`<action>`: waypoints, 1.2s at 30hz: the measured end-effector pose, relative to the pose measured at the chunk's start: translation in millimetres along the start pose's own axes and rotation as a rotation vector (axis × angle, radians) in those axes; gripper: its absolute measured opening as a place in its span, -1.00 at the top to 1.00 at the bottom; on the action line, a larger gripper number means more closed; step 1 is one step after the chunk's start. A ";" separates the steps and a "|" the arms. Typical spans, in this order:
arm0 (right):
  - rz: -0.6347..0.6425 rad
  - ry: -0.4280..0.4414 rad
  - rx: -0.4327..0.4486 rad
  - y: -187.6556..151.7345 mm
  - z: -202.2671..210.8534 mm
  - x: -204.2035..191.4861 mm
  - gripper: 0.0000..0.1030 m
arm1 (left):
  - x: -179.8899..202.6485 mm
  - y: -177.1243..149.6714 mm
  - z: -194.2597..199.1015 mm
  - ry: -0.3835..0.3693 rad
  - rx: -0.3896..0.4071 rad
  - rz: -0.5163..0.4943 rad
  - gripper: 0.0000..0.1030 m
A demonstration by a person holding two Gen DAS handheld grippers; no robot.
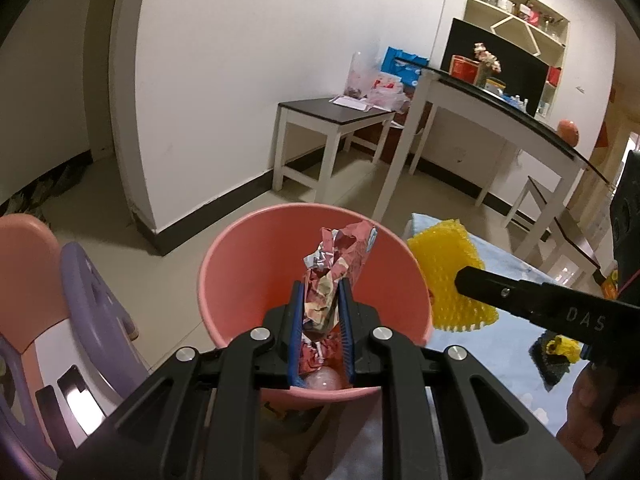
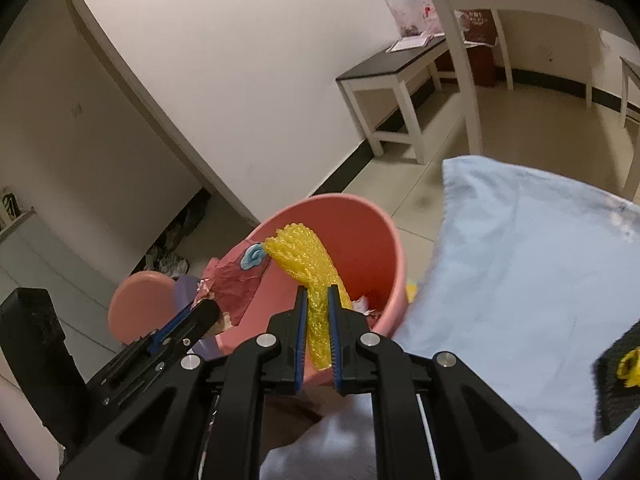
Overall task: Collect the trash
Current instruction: 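Carry both items over the pink bucket and open both tools to drop them, then move both tools back to the table toward the yellow bag on the black mesh pad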
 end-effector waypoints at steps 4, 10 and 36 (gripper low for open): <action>0.000 0.002 -0.027 -2.6 -17.1 -4.4 0.82 | -5.4 -0.6 -10.2 0.011 -0.019 0.016 0.69; 0.009 -0.017 -0.059 -5.9 -34.0 -4.5 0.82 | -18.2 -4.6 -23.3 0.026 -0.042 0.035 0.68; 0.003 -0.039 -0.049 -5.8 -39.0 -1.2 0.44 | -26.7 -10.9 -37.5 0.054 -0.086 0.043 0.60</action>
Point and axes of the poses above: each gripper's, at about its wrist camera, not at the fingertips, and z roughly against the way its jaws point, x to its right, y to its top, the point moved 2 cm from there along -z, roughly the way its jaws point, and after that the axes turned 9 degrees about -z, right-handed, at the moved point
